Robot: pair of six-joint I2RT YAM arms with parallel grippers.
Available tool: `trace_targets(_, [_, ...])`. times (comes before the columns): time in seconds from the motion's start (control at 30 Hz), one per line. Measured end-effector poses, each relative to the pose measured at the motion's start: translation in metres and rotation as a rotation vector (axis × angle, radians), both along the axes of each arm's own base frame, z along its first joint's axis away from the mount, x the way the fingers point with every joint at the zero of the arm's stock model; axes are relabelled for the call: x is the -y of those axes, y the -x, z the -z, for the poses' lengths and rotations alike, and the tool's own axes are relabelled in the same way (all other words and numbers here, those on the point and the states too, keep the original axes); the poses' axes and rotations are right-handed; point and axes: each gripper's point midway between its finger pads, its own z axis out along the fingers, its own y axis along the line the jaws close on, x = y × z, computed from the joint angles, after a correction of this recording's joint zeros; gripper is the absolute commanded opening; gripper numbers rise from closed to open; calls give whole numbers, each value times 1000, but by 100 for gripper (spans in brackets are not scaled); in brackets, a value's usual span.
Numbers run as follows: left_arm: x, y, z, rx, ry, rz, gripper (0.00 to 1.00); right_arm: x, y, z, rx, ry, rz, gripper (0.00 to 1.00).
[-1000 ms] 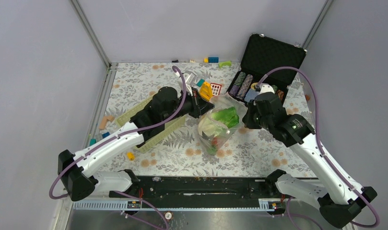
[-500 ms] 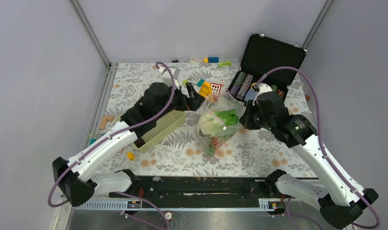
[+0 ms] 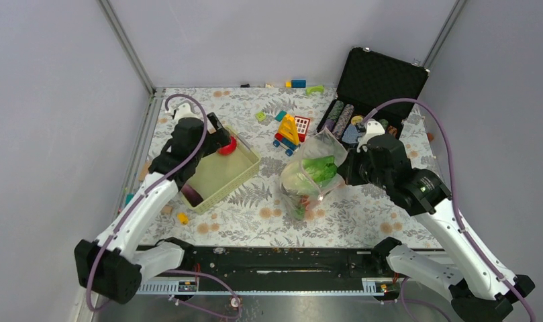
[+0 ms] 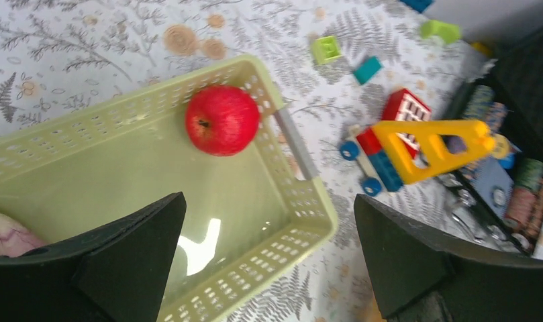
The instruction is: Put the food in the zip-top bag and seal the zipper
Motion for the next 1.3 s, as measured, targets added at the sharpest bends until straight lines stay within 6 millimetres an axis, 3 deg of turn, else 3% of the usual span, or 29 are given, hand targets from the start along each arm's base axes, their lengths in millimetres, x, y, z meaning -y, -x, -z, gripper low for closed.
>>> trace_targets(0.27, [-22,-40,85,-152,10,-92,99,2,-1,4,33,14,-15,0])
trace_targets(0.37, [-24,-49,106,-190,40,-102,99,2,-1,4,38,16,-18,0])
trace_targets(0.87, [-20,-77,156,-239,82,-153,99,3,-6,7,40,40,-10,0])
trace_targets(1.3, [-17,-96,172,-235,138,-187,99,4,-8,8,44,52,-13,0])
